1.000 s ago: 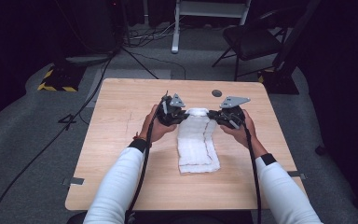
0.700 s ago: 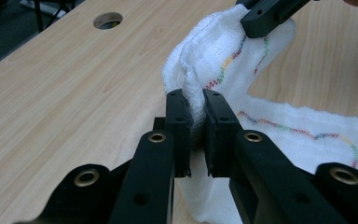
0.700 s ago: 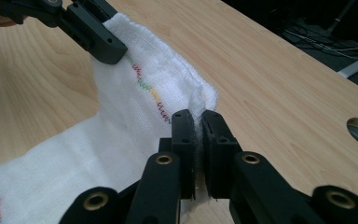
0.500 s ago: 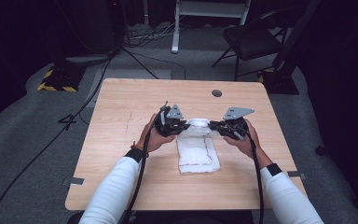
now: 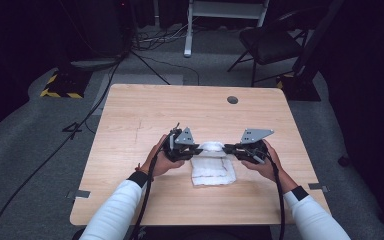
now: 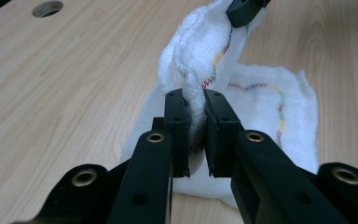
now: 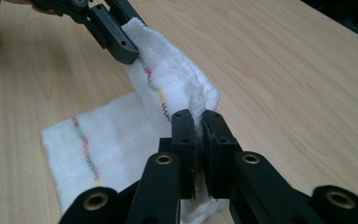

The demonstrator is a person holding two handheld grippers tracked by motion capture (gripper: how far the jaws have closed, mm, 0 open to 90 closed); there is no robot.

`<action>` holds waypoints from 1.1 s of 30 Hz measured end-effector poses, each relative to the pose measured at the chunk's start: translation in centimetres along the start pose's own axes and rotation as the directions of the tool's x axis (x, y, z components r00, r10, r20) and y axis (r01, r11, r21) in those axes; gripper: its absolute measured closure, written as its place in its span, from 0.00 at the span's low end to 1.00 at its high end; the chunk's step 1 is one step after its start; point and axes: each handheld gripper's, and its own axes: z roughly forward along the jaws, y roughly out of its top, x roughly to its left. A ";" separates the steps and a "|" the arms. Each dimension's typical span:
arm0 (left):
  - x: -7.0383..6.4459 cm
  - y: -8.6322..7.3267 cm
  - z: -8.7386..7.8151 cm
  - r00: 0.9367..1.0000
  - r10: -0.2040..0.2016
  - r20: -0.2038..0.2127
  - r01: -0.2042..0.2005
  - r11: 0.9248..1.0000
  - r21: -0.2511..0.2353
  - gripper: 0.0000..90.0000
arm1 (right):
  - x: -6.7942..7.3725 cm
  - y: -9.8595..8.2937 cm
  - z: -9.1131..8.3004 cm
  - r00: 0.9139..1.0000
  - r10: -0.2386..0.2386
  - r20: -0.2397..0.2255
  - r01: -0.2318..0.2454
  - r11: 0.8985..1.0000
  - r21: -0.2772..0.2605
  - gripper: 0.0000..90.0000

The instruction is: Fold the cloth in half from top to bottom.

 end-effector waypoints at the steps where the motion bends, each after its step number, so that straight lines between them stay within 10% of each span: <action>1: -0.2 -0.2 0.0 1.000 -0.001 0.009 0.001 1.000 0.000 0.89 | 0.2 -0.1 -0.1 1.000 -0.006 -0.005 0.006 1.000 0.004 0.94; 33: -5.9 -4.4 0.4 0.991 0.079 0.104 -0.095 0.984 0.153 0.83 | 4.3 -5.7 -1.2 0.992 -0.009 -0.123 0.024 0.992 0.120 0.87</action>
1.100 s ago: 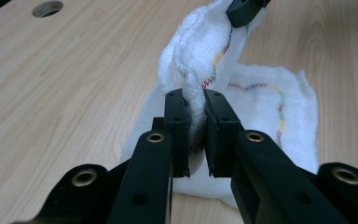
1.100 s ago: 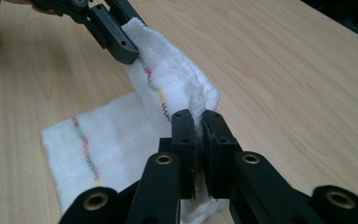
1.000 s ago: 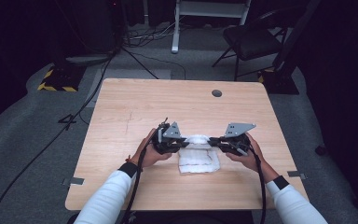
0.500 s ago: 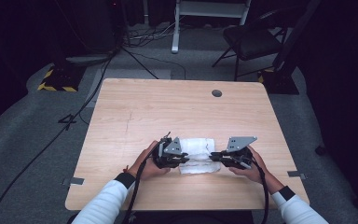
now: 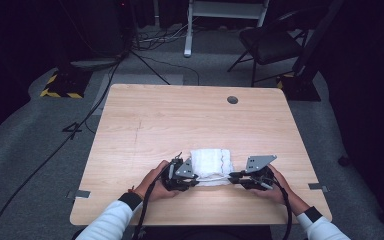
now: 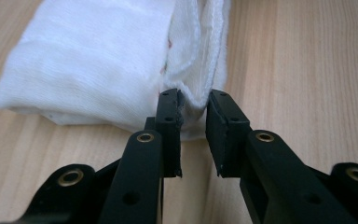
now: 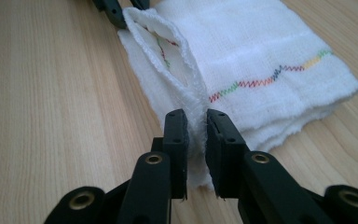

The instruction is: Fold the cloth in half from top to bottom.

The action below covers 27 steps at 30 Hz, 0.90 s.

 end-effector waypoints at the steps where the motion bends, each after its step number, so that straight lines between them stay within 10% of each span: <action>1: -0.1 -0.2 0.0 1.000 -0.004 0.002 0.004 1.000 0.002 0.83 | 0.0 -0.1 -0.1 1.000 0.002 -0.001 -0.002 1.000 0.004 0.86; 9: -0.3 -1.1 -1.4 0.999 -0.036 -0.029 0.035 0.999 -0.017 0.76 | 0.0 -1.2 -1.7 0.997 0.050 0.052 -0.048 0.999 -0.024 0.74; 20: 2.4 1.9 -0.6 0.986 -0.137 -0.100 0.128 0.987 -0.093 0.52 | -1.8 1.0 -0.9 0.976 0.081 0.201 -0.073 0.996 -0.051 0.48; 27: 2.5 2.4 1.1 0.987 -0.135 -0.087 0.132 0.990 -0.040 0.38 | -1.8 1.6 1.3 0.984 0.081 0.159 -0.084 0.996 0.016 0.38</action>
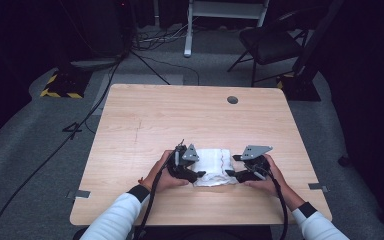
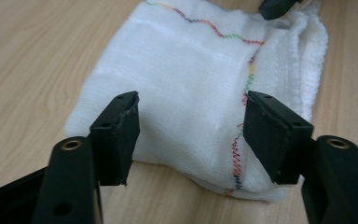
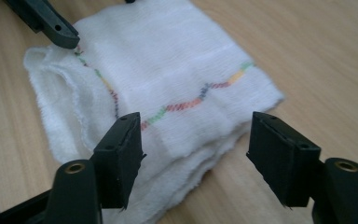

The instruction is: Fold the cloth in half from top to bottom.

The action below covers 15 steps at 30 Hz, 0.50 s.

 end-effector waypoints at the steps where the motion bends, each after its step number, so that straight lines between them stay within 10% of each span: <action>1: -0.2 -0.1 0.0 1.000 0.010 -0.004 -0.010 1.000 0.007 0.37 | 0.2 -0.1 0.2 1.000 -0.013 -0.002 0.013 1.000 0.015 0.38; 15: -2.0 -2.3 -0.8 1.000 -0.009 0.001 0.009 0.999 0.045 0.32 | 2.1 -2.2 -0.4 0.998 -0.062 0.021 0.060 0.995 0.079 0.32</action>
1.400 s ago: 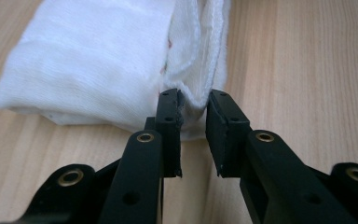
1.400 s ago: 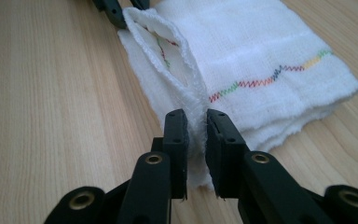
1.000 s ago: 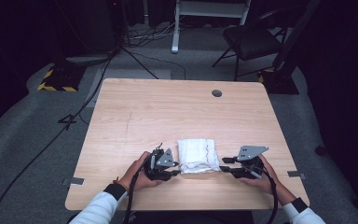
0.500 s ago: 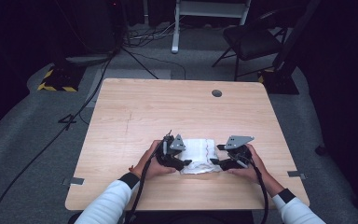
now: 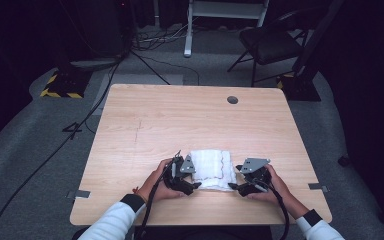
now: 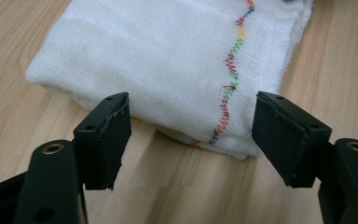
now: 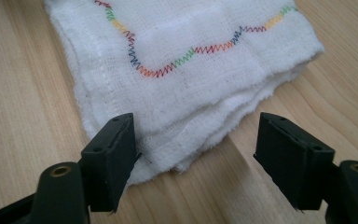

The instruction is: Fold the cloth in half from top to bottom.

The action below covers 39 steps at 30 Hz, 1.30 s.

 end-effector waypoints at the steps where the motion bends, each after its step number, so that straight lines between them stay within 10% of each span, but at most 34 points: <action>1: 0.0 -0.1 0.0 1.000 0.008 0.000 -0.008 1.000 0.013 0.29 | 0.0 0.0 0.0 1.000 0.003 0.004 -0.003 1.000 -0.001 0.32; 17: 0.8 -1.2 -2.8 0.995 0.021 -0.093 -0.020 1.000 0.004 0.22 | -0.9 0.4 -2.3 0.999 0.013 0.042 -0.011 0.999 -0.048 0.33; 39: 1.2 -9.0 -8.3 0.956 -0.095 -0.277 0.115 0.992 0.057 0.19 | -3.1 -4.8 -5.3 0.979 0.119 0.168 -0.117 0.993 -0.018 0.33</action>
